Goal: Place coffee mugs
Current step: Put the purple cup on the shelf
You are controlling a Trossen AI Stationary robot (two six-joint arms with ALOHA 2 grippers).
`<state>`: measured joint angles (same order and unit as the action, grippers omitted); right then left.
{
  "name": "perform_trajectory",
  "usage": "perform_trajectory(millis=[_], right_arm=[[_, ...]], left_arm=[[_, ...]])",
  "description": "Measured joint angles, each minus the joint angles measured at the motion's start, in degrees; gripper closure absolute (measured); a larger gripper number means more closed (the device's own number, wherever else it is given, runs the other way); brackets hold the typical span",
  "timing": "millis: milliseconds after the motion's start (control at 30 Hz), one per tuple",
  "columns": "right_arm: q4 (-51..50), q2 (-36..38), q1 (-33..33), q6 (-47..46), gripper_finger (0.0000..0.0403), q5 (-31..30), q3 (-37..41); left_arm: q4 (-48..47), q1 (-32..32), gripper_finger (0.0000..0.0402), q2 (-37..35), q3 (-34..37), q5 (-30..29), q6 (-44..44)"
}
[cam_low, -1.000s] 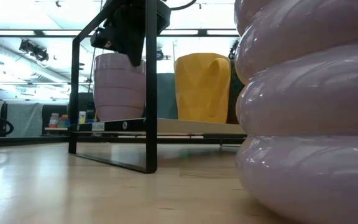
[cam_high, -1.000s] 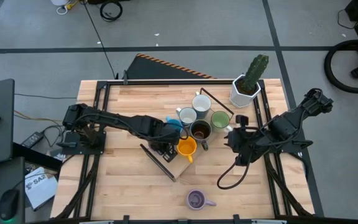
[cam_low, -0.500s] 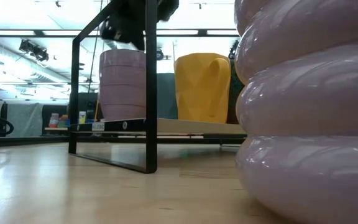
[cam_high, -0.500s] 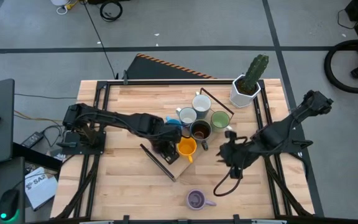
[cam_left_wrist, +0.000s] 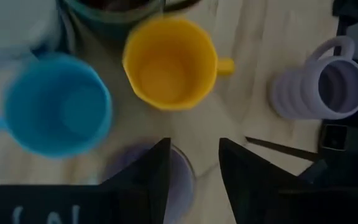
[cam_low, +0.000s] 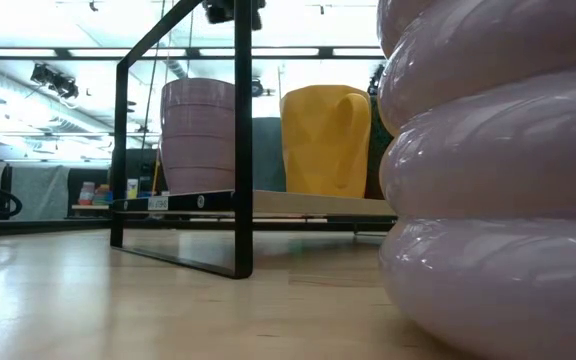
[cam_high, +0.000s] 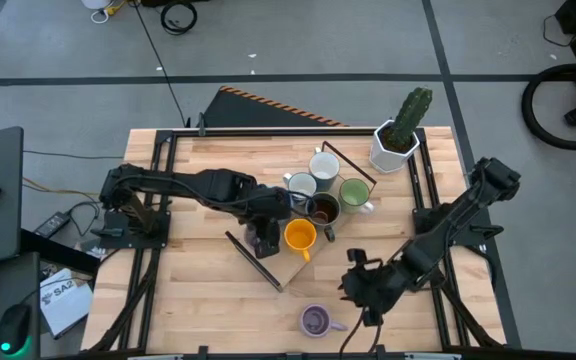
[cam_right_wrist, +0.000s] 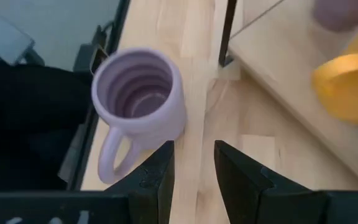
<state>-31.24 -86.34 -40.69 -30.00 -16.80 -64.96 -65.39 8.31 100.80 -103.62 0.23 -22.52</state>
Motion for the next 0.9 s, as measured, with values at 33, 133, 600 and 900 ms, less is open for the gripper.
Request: perform_trajectory(millis=[33, 133, 600, 900], right_arm=[[-0.21, -1.06, -0.30, 0.02, 0.0282, 0.01, -0.38], [0.35, -3.95, -1.16, -0.78, 0.0273, 0.01, -1.50], [-0.94, -19.37, -6.46, -14.77, 0.0221, -6.18, -13.06], [-3.10, -19.90, -8.22, -24.09, 0.0220, -6.48, -13.71]], left_arm=[[-0.01, -0.17, 0.0260, -0.05, -0.62, -0.86, 1.88], [-0.58, -0.68, 0.0260, -0.07, -2.31, -1.65, 6.97], [-7.28, -2.55, 0.0260, -1.45, -11.11, -2.27, 14.24], [-7.91, -3.39, 0.0260, -4.22, -11.75, -4.09, 14.22]])
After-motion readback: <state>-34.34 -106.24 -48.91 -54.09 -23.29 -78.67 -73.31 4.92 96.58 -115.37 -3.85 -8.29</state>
